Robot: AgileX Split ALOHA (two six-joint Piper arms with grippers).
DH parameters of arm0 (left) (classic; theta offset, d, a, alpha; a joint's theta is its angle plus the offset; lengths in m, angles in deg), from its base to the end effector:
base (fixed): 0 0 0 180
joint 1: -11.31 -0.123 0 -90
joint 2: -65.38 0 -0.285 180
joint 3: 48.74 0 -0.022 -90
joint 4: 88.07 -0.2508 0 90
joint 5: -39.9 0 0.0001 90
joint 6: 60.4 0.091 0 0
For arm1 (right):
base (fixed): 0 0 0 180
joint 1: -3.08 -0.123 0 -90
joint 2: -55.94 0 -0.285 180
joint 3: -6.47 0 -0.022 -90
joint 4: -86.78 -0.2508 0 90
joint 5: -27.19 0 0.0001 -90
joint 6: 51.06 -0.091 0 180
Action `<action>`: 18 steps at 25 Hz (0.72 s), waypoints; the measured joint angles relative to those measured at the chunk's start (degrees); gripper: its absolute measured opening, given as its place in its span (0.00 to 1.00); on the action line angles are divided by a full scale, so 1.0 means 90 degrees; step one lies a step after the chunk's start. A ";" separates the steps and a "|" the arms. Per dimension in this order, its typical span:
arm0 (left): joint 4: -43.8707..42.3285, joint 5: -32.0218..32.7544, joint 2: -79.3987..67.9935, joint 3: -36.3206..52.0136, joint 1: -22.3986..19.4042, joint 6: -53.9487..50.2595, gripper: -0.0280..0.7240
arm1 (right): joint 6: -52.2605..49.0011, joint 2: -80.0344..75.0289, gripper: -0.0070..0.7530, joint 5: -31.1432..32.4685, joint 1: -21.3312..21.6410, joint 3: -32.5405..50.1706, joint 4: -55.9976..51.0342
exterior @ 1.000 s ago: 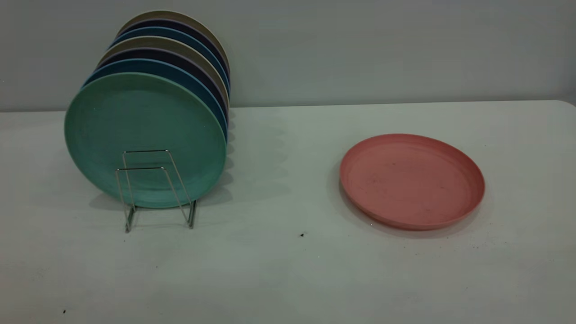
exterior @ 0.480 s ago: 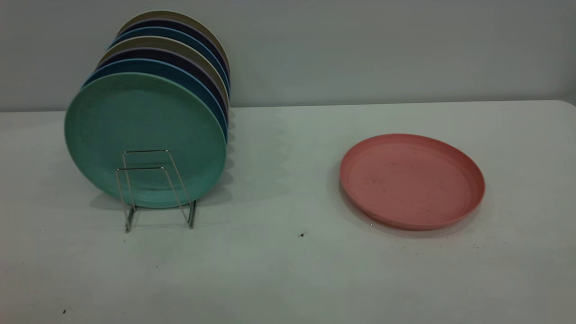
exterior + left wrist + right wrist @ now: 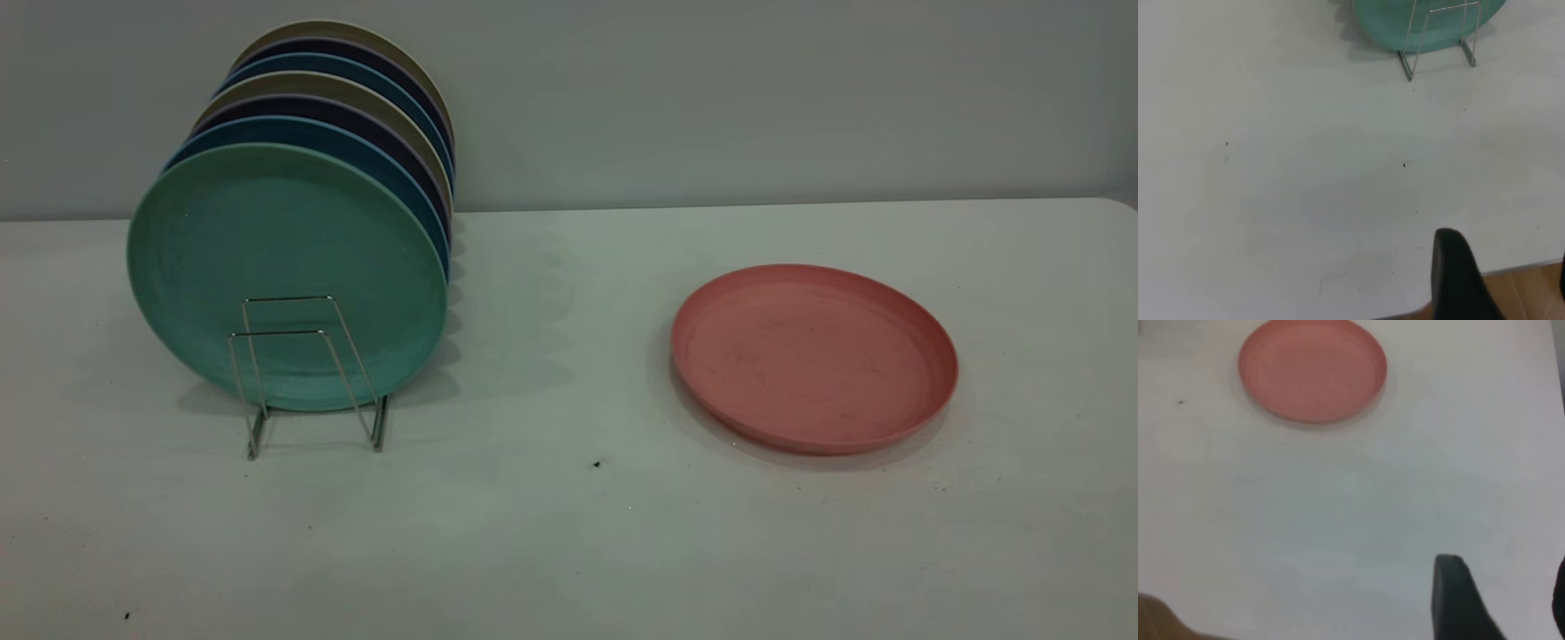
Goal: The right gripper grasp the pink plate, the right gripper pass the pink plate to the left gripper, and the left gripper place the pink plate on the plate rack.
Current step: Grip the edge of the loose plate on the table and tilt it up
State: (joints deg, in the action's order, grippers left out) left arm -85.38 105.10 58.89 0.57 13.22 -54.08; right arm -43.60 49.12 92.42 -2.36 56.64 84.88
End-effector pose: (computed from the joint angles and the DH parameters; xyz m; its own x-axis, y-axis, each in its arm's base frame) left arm -0.0103 -0.0035 0.2675 -0.5060 0.1073 -0.8559 0.1161 0.9917 0.0557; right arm -0.0080 0.0020 0.2634 -0.5131 -0.1654 -0.8423 -0.1809 0.9801 -0.0822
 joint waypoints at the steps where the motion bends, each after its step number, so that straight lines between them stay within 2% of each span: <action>1: -0.0007 0.0000 0.0000 0.0000 0.0000 0.0000 0.57 | 0.0000 0.0000 0.49 0.0000 0.0000 0.0000 0.0000; 10: 0.0043 -0.0128 0.0000 -0.0032 0.0000 -0.0013 0.57 | 0.0006 0.0000 0.49 0.0000 0.0000 0.0000 0.0006; 13: 0.0305 -0.0712 -0.0057 -0.0084 0.0000 -0.0197 0.57 | 0.0124 0.0000 0.49 -0.0174 0.0000 -0.0086 0.0006; 18: 0.0917 -0.1666 -0.1054 -0.0097 0.0000 -0.0311 0.58 | 0.0175 -0.0505 0.49 -0.1240 0.0000 -0.0144 -0.0294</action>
State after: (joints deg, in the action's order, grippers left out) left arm -77.13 90.11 49.40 -0.30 13.22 -56.88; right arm -42.02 44.57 81.26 -2.36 55.35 82.23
